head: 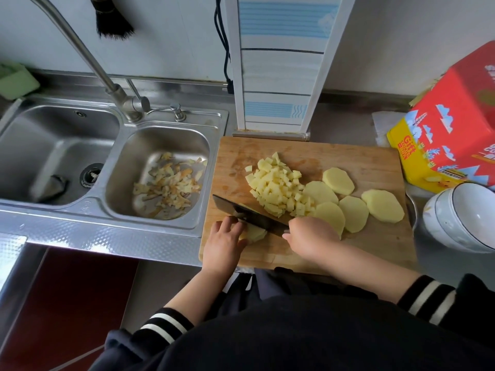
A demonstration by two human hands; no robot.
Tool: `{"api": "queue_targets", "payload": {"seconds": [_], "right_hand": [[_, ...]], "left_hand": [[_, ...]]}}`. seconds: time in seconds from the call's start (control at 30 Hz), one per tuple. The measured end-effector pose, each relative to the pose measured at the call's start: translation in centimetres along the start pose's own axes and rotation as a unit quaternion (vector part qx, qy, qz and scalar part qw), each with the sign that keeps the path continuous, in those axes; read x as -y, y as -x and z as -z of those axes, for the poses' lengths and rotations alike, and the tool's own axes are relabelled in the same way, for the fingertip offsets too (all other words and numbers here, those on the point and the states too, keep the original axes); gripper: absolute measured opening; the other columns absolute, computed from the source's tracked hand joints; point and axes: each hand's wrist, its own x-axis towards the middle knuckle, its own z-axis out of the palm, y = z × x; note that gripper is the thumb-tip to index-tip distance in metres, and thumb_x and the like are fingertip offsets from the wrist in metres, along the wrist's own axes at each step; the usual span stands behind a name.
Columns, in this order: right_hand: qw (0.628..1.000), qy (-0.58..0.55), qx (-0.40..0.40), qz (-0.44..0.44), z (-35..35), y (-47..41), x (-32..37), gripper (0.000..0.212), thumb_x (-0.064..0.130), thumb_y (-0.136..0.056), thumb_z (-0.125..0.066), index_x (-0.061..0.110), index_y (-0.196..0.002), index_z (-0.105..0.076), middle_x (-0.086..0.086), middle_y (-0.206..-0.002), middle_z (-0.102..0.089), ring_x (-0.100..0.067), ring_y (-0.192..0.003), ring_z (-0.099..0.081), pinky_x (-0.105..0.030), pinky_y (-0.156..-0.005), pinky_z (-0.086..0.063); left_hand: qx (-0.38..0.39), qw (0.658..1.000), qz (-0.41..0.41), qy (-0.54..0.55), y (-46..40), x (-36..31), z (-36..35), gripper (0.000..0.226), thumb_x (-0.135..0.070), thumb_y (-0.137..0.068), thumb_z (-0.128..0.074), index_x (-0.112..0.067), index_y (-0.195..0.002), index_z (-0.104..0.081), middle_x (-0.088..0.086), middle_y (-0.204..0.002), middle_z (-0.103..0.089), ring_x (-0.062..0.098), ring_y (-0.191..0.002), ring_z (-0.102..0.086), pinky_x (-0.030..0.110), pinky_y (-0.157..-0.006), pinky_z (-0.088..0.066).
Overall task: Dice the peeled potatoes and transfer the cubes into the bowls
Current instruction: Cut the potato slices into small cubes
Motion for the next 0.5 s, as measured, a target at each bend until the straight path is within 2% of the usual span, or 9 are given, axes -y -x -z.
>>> {"api": "queue_targets", "payload": {"seconds": [0.1, 0.2, 0.37, 0.43, 0.5], "right_hand": [[0.998, -0.053, 0.01, -0.008, 0.8, -0.5, -1.1, 0.028, 0.041, -0.099, -0.049, 0.015, -0.09, -0.054, 0.003, -0.077, -0.054, -0.018, -0.073, -0.055, -0.028, -0.058, -0.041], [1.0, -0.025, -0.007, -0.001, 1.2, -0.3, -1.2, 0.03, 0.041, -0.1, -0.045, 0.016, -0.085, -0.052, 0.003, -0.073, -0.051, -0.018, -0.07, -0.052, -0.029, -0.056, -0.038], [0.999, -0.008, -0.041, 0.016, 1.6, 0.9, -0.3, 0.032, 0.042, -0.101, -0.042, 0.015, -0.096, -0.06, 0.003, -0.077, -0.053, -0.021, -0.077, -0.055, -0.031, -0.062, -0.043], [0.999, 0.006, -0.039, 0.025, 2.0, 1.3, 0.2, 0.034, 0.041, -0.102, -0.041, 0.014, -0.103, -0.062, 0.001, -0.08, -0.054, -0.022, -0.078, -0.055, -0.03, -0.062, -0.041], [0.999, 0.022, -0.023, 0.025, 2.3, 1.4, 0.7, 0.035, 0.04, -0.103, -0.039, 0.014, -0.11, -0.061, -0.004, -0.095, -0.061, -0.024, -0.086, -0.058, -0.03, -0.064, -0.041]], "left_hand": [[-0.012, 1.0, -0.005, 0.012, 0.1, 0.1, -0.2, 0.035, -0.022, -0.064, -0.09, -0.018, -0.092, -0.069, 0.006, -0.1, -0.065, 0.033, -0.079, -0.06, 0.039, -0.062, -0.054], [-0.028, 0.999, -0.013, 0.014, 0.3, 0.3, -0.4, 0.032, -0.02, -0.067, -0.088, -0.017, -0.091, -0.069, 0.007, -0.1, -0.064, 0.033, -0.078, -0.059, 0.038, -0.061, -0.054], [-0.048, 0.998, -0.022, 0.013, 0.9, 0.4, -0.5, 0.025, -0.019, -0.073, -0.085, -0.016, -0.092, -0.069, 0.007, -0.1, -0.064, 0.032, -0.08, -0.06, 0.037, -0.062, -0.054], [-0.053, 0.998, -0.027, 0.012, 0.9, 0.4, -0.4, 0.026, -0.018, -0.072, -0.085, -0.016, -0.093, -0.069, 0.007, -0.1, -0.064, 0.033, -0.08, -0.06, 0.037, -0.061, -0.054], [-0.055, 0.998, -0.03, 0.01, 0.9, 0.3, -0.3, 0.027, -0.016, -0.071, -0.085, -0.015, -0.093, -0.07, 0.008, -0.1, -0.065, 0.034, -0.079, -0.061, 0.037, -0.06, -0.054]]}}
